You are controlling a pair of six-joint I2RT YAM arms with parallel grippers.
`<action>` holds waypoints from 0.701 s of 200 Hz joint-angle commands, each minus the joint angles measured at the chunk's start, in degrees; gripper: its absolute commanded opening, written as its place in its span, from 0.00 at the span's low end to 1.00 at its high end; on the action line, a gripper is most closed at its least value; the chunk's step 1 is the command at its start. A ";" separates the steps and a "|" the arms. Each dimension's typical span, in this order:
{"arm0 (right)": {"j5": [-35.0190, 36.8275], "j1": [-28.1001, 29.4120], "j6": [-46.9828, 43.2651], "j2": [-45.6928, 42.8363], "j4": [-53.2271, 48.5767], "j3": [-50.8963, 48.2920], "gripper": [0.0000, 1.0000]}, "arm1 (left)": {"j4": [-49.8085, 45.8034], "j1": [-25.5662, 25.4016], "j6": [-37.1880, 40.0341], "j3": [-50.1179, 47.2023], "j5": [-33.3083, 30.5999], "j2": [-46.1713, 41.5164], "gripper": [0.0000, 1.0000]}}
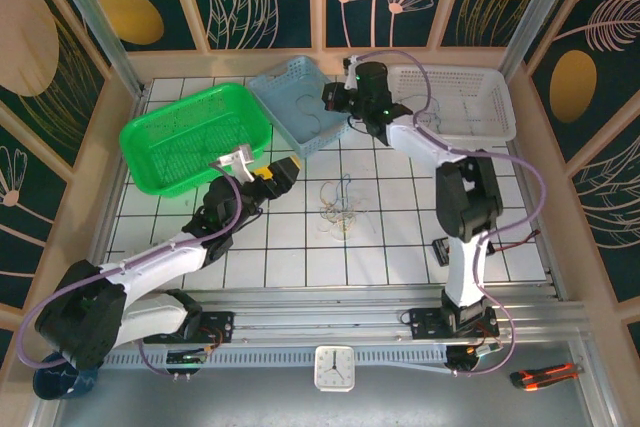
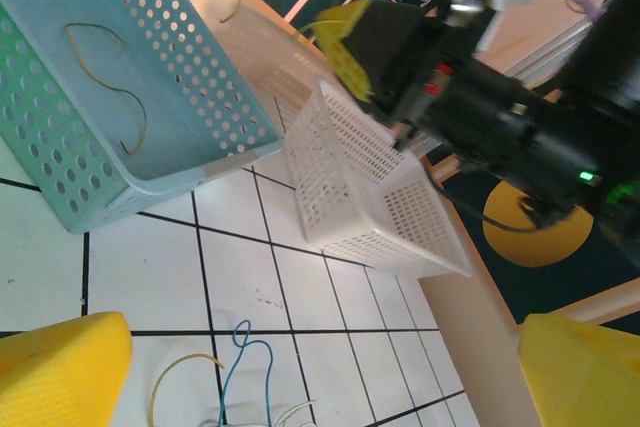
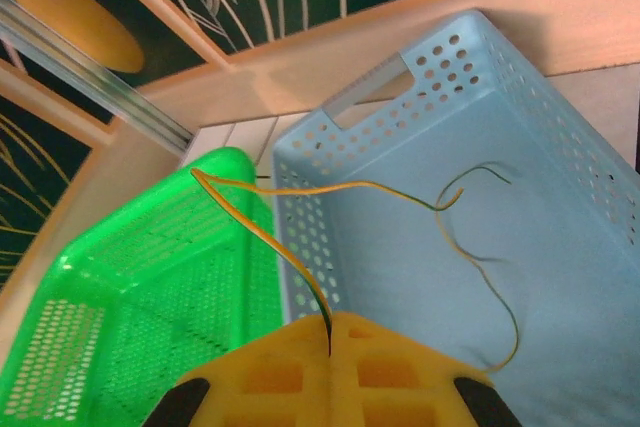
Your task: Untangle the cables
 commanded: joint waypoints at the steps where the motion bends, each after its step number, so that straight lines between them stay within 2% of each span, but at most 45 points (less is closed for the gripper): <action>1: -1.86 -0.69 1.04 5.65 -1.25 7.51 0.00 | -0.46 0.29 -1.36 0.08 -1.13 -0.25 0.99; 12: -2.24 -0.91 1.11 8.36 -1.76 10.50 0.00 | -1.04 0.36 -1.57 0.41 -1.41 -0.14 0.99; 17: -2.44 -0.90 1.20 9.31 -2.11 11.71 0.04 | -1.37 0.31 -1.69 0.57 -1.68 0.05 0.99; 46: -3.32 -1.12 0.88 9.82 -1.45 12.50 0.52 | -3.02 0.43 -1.40 2.05 -2.31 2.02 0.99; 72: -2.44 -1.16 1.25 3.36 2.58 4.30 0.81 | -2.59 0.86 -1.55 3.62 -2.75 5.59 0.99; 99: -2.83 -1.09 3.31 -6.08 6.94 -6.94 0.99 | -1.28 1.45 -2.06 5.47 -3.52 9.26 0.99; 140: 1.82 -0.02 9.08 -18.55 5.55 -16.00 0.99 | -3.99 1.68 -1.99 8.45 -2.66 13.34 0.99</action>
